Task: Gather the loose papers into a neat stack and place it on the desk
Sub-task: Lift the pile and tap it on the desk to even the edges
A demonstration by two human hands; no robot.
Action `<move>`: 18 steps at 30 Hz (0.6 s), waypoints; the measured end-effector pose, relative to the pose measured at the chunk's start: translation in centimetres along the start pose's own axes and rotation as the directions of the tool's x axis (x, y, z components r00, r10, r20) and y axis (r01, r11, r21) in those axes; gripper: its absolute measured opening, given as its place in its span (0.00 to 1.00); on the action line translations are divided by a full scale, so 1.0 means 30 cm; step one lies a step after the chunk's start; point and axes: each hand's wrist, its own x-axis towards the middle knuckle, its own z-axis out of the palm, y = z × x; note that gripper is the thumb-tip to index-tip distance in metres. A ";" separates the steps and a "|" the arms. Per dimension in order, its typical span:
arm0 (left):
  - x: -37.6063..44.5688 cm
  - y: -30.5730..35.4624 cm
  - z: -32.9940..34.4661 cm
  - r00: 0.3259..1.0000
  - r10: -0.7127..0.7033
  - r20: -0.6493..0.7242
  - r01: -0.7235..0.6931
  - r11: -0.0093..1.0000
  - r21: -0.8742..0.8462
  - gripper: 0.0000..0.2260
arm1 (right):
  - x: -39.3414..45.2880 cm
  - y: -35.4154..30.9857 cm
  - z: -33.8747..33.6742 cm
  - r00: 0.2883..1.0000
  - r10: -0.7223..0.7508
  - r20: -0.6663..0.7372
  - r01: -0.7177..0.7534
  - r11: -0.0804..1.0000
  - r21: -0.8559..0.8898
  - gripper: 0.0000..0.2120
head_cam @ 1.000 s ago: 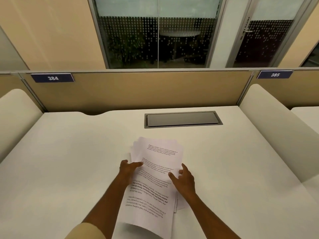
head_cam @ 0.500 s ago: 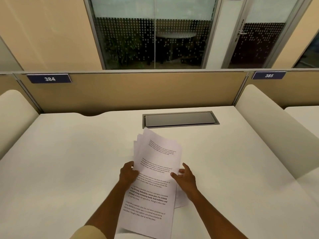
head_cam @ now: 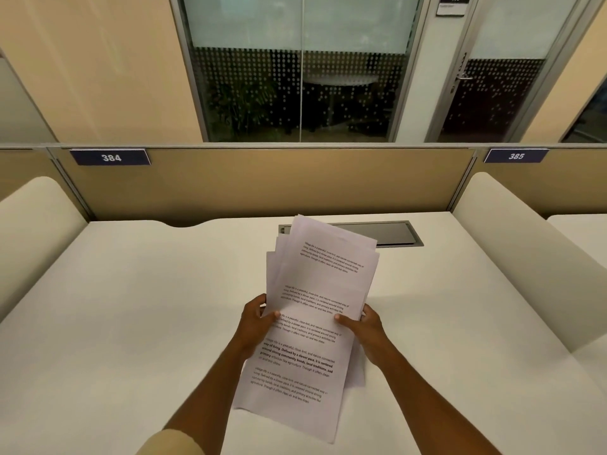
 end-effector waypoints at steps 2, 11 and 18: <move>0.013 0.018 -0.005 1.000 0.008 -0.015 -0.009 1.000 -0.026 0.15 | 0.011 -0.043 0.000 1.000 -0.027 -0.006 0.027 0.999 0.022 0.19; 0.059 0.109 0.006 0.987 0.123 -0.101 -0.133 0.986 -0.101 0.12 | 0.025 -0.227 0.035 0.976 -0.212 -0.042 0.211 0.977 -0.036 0.13; 0.091 0.193 0.052 0.942 0.262 -0.210 -0.269 0.963 -0.004 0.11 | 0.022 -0.319 0.069 0.929 -0.362 -0.074 0.359 0.932 -0.047 0.11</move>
